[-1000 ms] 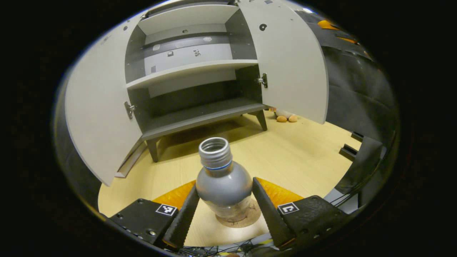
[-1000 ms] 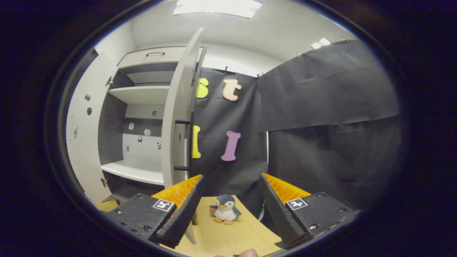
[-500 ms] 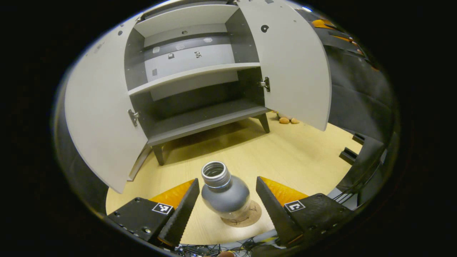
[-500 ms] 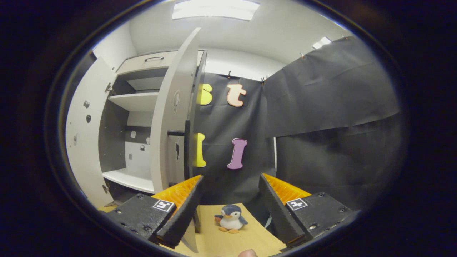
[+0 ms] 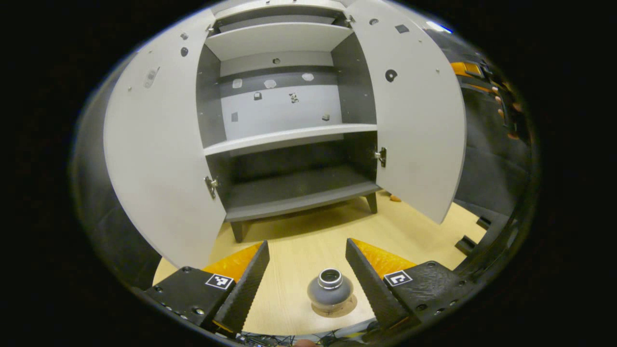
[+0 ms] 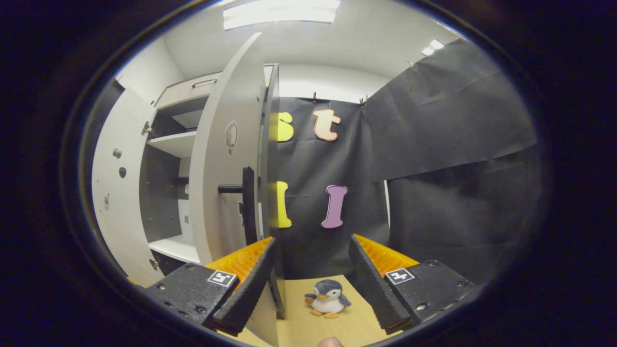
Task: Grasp the bottle in the cabinet with the left hand and place it on the coaster, then close the right door with the right hand and the left door with the left hand.
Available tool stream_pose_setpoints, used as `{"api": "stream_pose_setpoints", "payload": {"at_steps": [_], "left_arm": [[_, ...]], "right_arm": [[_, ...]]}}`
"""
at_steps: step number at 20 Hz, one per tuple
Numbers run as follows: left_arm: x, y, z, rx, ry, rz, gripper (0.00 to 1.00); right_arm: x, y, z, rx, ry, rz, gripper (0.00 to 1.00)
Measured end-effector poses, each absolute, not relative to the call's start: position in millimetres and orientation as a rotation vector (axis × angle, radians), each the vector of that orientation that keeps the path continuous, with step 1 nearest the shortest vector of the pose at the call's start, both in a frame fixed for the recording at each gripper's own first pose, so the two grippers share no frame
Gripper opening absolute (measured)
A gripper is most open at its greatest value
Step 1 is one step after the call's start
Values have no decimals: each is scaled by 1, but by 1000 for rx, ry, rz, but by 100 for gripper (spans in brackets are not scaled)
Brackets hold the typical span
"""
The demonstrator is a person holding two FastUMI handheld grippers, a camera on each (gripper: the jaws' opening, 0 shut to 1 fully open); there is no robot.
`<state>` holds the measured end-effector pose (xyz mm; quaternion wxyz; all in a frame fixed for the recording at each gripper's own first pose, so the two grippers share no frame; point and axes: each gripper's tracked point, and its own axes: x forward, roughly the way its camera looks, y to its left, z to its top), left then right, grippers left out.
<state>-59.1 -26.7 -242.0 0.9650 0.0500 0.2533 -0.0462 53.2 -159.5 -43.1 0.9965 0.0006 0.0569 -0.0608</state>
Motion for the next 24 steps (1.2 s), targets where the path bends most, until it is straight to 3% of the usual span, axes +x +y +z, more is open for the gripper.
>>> {"api": "stream_pose_setpoints", "payload": {"at_steps": [2, 4, 5, 7, 8, 10, 16, 24], "left_arm": [[-55, -18, -224, 93, 497, -75, 98], [-50, -10, -203, 96, 466, -60, 98], [-48, -5, -194, 94, 452, -50, 98], [-46, 5, -176, 72, 426, -30, 98], [-46, 11, -169, 64, 420, -25, 98], [-47, 26, -152, 70, 398, 1, 98], [-49, 67, -106, 87, 284, 58, 98], [-73, 132, -90, 61, 262, 200, 97]], "right_arm": [[54, -155, -44, -31, 133, -109, 93], [57, -152, -43, -40, 143, -99, 96], [57, -151, -44, -40, 154, -96, 92], [57, -148, -45, -38, 169, -65, 96], [57, -139, -45, -35, 174, -36, 91], [56, -115, -44, -41, 183, 28, 95], [65, -54, -49, -52, 194, 193, 94], [90, 22, -60, -31, 214, 359, 95]]}}
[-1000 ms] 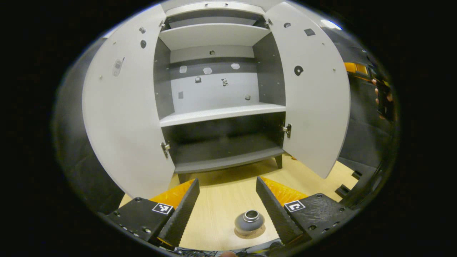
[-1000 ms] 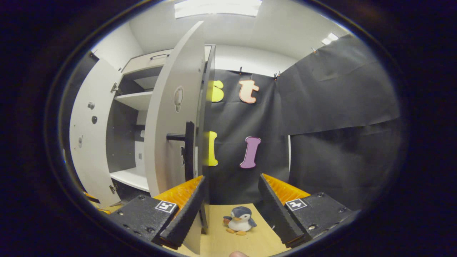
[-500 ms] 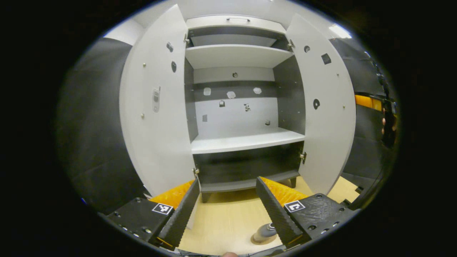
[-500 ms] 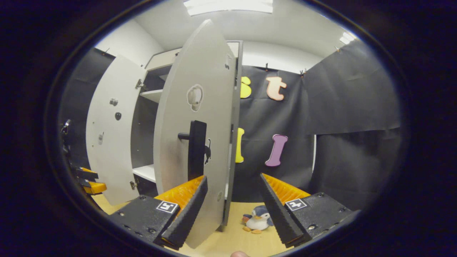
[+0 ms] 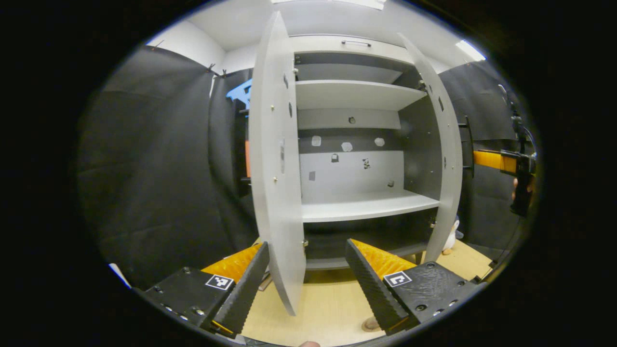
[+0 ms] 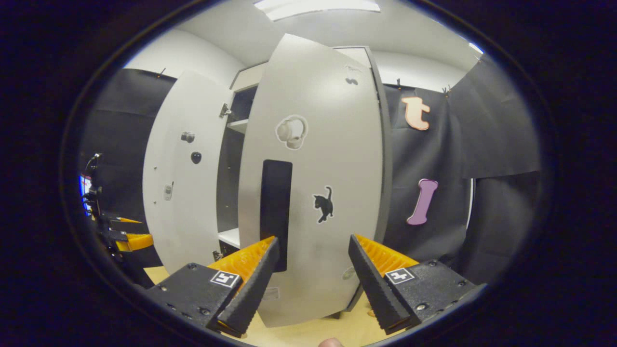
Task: Grasp the bottle in the cabinet with the left hand and place it on the coaster, then close the right door with the right hand and the left door with the left hand.
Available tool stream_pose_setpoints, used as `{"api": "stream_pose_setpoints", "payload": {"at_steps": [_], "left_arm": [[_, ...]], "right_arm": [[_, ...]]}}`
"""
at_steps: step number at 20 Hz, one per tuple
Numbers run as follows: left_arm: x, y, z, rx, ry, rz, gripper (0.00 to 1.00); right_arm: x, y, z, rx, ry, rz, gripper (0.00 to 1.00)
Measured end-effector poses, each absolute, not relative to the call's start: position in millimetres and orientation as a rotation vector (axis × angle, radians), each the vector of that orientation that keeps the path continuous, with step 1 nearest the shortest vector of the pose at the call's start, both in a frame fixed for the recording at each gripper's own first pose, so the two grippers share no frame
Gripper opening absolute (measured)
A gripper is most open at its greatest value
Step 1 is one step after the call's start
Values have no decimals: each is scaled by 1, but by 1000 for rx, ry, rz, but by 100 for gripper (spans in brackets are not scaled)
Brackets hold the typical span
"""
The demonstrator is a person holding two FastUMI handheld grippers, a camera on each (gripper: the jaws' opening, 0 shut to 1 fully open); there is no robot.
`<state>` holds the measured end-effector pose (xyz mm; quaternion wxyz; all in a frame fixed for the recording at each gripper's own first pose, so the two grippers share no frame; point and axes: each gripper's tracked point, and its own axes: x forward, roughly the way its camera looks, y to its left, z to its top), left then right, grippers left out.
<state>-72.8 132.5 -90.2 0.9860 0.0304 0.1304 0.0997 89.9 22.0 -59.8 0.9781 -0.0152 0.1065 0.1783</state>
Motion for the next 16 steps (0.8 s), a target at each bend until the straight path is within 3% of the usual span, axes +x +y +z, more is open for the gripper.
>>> {"api": "stream_pose_setpoints", "payload": {"at_steps": [9, 10, 15, 16], "left_arm": [[-97, 191, -63, 18, 235, 342, 98], [-99, 198, -60, 1, 226, 352, 98], [-97, 238, -57, -13, 257, 404, 100], [-95, 243, -54, -16, 257, 408, 100]], "right_arm": [[107, 57, -65, -32, 223, 367, 94], [105, 55, -65, -32, 222, 362, 90], [93, 47, -62, -18, 225, 342, 94], [91, 44, -60, -19, 223, 333, 90]]}}
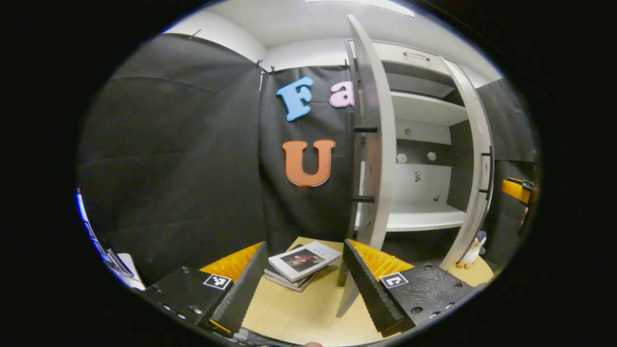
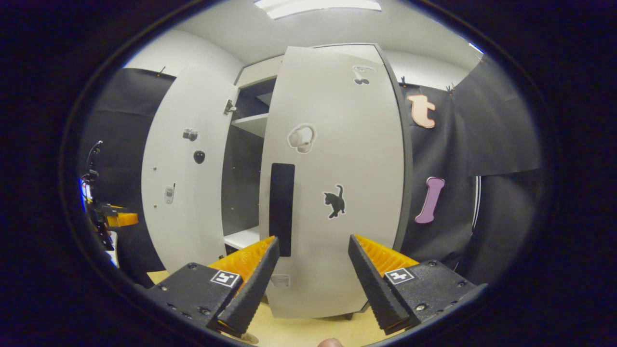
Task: Grasp the bottle in the cabinet with the left hand and place it on the coaster, then close the right door with the right hand and the left door with the left hand.
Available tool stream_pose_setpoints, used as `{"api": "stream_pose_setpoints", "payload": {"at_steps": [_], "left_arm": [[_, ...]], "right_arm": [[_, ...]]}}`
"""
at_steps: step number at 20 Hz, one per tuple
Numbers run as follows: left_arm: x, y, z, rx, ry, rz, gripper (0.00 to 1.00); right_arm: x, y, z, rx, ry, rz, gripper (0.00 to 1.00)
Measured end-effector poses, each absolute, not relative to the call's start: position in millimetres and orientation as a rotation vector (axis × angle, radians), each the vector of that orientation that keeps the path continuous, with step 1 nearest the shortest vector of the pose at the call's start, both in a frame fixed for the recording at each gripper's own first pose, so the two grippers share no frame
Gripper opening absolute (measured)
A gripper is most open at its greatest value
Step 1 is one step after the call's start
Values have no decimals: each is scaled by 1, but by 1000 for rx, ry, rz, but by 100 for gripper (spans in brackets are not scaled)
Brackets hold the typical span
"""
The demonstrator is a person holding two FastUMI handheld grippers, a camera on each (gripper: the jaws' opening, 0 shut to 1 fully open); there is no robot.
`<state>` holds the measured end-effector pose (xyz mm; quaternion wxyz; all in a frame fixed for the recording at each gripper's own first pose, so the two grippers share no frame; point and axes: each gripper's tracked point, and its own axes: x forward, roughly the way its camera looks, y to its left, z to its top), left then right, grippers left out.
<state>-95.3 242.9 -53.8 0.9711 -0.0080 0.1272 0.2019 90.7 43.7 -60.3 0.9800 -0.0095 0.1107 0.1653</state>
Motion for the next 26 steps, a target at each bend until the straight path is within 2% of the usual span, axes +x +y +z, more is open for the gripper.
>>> {"api": "stream_pose_setpoints", "payload": {"at_steps": [1, 4, 5, 7, 8, 9, 10, 11, 12, 13, 14, 15, 20, 21, 24, 26], "left_arm": [[-93, 248, -49, -20, 253, 410, 100], [-76, 257, -39, -43, 240, 385, 100], [-71, 260, -35, -51, 234, 382, 92], [-62, 267, -27, -60, 223, 383, 92], [-59, 272, -22, -57, 214, 390, 100], [-54, 275, -16, -60, 207, 390, 100], [-53, 272, -15, -60, 215, 386, 92], [-51, 272, -9, -50, 203, 381, 100], [-46, 272, -3, -41, 194, 378, 92], [-38, 271, 1, -42, 191, 368, 100], [-33, 269, 3, -56, 195, 358, 100], [-30, 266, 6, -76, 195, 344, 100], [-27, 263, 4, -116, 217, 324, 100], [-29, 260, 3, -126, 232, 310, 95], [-30, 262, 7, -74, 235, 318, 100], [-29, 259, 4, -69, 237, 317, 95]], "right_arm": [[89, 40, -58, -18, 219, 323, 95], [82, 31, -56, -13, 219, 295, 95], [80, 27, -56, -16, 224, 286, 95], [76, 19, -54, -21, 225, 264, 95], [73, 15, -53, -21, 223, 255, 90], [71, 11, -52, -21, 223, 245, 90], [68, 7, -50, -19, 222, 239, 94], [67, 2, -49, -20, 221, 230, 95], [65, -3, -48, -19, 221, 222, 95], [63, -7, -47, -18, 220, 214, 90], [61, -12, -46, -18, 218, 202, 90], [60, -16, -45, -15, 216, 197, 95], [54, -32, -49, 1, 228, 177, 94], [55, -34, -50, 9, 231, 173, 94], [56, -32, -50, 39, 232, 189, 95], [57, -30, -48, 42, 223, 197, 95]]}}
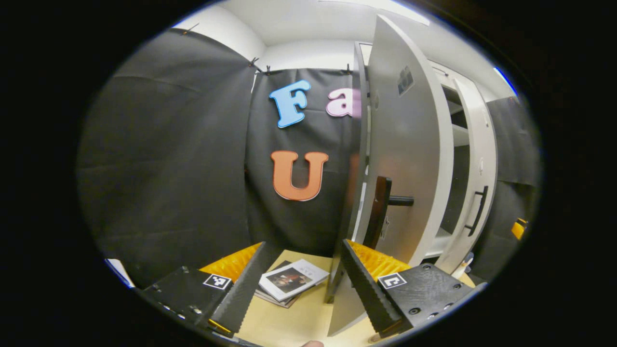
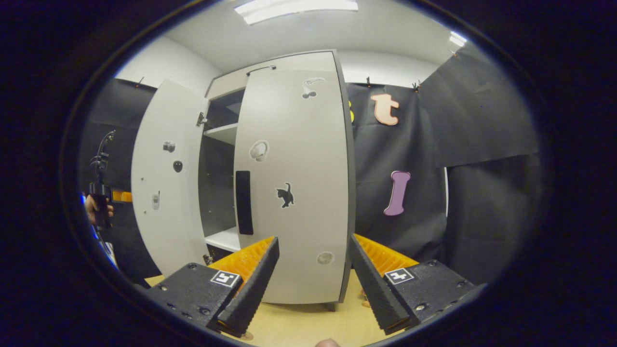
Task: Grasp the bottle in the cabinet with the left hand and place it on the coaster, then close the right door with the right hand and the left door with the left hand.
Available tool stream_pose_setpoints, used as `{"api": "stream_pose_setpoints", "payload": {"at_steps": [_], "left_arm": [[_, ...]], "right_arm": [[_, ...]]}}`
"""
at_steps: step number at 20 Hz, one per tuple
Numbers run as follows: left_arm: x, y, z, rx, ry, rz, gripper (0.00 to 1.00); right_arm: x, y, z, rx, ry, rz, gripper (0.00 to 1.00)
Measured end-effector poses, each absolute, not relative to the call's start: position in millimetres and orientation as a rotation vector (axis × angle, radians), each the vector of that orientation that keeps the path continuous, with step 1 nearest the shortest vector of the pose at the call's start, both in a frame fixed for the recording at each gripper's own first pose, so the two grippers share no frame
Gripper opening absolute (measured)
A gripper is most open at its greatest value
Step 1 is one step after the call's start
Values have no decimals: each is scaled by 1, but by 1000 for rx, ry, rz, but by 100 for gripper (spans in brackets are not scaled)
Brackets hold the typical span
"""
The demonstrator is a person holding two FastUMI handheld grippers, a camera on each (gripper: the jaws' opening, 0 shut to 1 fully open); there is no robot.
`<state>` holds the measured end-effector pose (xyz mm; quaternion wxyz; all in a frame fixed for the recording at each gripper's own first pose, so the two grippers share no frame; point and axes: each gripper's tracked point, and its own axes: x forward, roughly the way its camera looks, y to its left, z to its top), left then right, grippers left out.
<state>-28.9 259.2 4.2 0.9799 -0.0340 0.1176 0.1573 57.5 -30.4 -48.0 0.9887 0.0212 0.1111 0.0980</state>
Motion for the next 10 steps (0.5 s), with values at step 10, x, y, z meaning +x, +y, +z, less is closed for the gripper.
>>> {"api": "stream_pose_setpoints", "payload": {"at_steps": [10], "left_arm": [[-23, 214, 0, -116, 226, 237, 100]], "right_arm": [[61, -40, -49, 90, 228, 193, 95]]}}
